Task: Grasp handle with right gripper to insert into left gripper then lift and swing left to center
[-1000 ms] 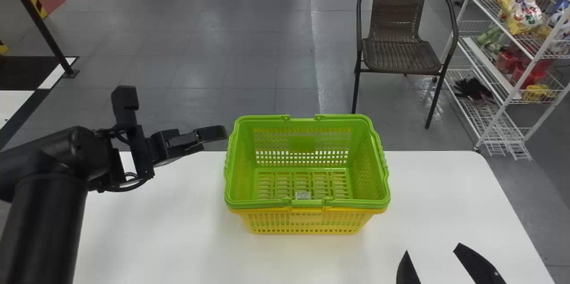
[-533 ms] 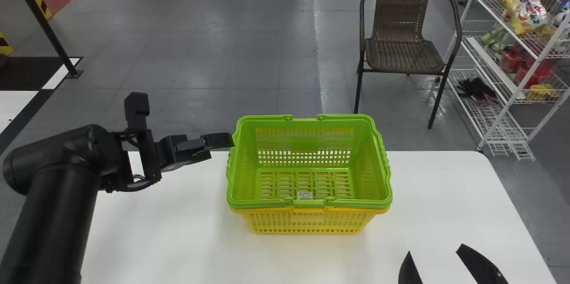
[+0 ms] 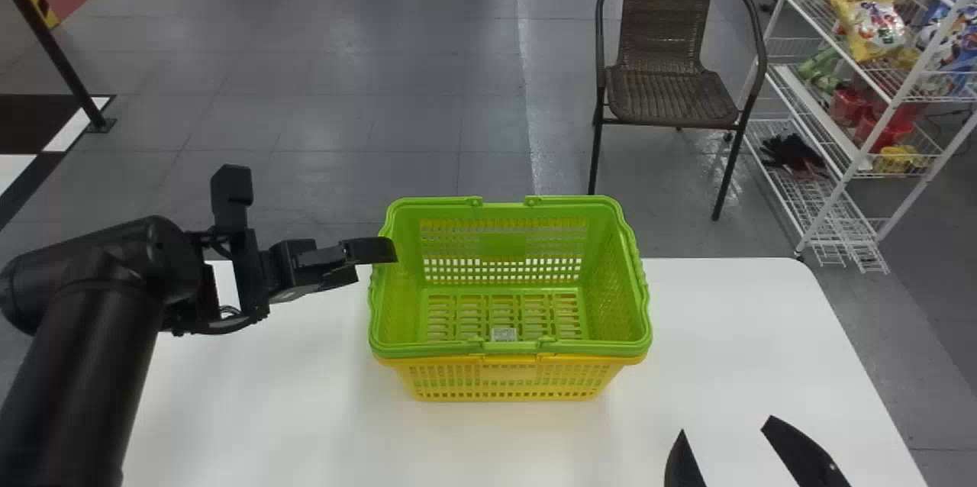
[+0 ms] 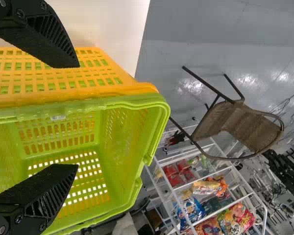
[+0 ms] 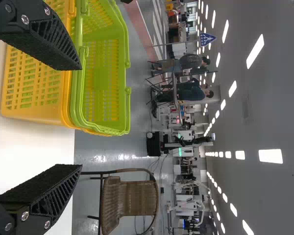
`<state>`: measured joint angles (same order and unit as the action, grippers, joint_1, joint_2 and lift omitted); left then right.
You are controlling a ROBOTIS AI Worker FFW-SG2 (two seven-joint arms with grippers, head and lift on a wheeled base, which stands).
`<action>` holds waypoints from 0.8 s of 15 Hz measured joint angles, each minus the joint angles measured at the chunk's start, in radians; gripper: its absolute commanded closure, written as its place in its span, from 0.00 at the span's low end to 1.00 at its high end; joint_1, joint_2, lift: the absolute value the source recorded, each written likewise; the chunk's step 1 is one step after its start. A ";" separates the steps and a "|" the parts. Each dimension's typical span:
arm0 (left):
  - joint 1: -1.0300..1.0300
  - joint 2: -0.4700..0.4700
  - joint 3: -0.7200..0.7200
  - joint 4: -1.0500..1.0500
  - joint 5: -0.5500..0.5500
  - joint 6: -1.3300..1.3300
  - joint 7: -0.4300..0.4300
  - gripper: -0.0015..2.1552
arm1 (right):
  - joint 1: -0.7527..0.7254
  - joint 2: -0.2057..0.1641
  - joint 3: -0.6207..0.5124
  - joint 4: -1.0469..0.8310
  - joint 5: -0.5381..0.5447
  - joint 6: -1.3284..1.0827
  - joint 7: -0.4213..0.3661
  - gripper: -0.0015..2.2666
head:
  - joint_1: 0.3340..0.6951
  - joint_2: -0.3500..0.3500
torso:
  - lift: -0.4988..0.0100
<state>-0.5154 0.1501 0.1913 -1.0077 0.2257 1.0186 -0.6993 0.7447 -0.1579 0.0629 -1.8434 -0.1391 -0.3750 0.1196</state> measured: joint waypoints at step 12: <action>-0.018 0.006 0.015 0.037 0.080 0.021 -0.061 0.04 | 0.000 -0.001 -0.003 0.005 -0.001 0.000 0.000 0.05 | 1.00 0.47 | 0.98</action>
<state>-0.5338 0.1559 0.2062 -0.9706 0.3057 1.0396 -0.7601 0.7442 -0.1591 0.0598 -1.8383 -0.1396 -0.3750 0.1196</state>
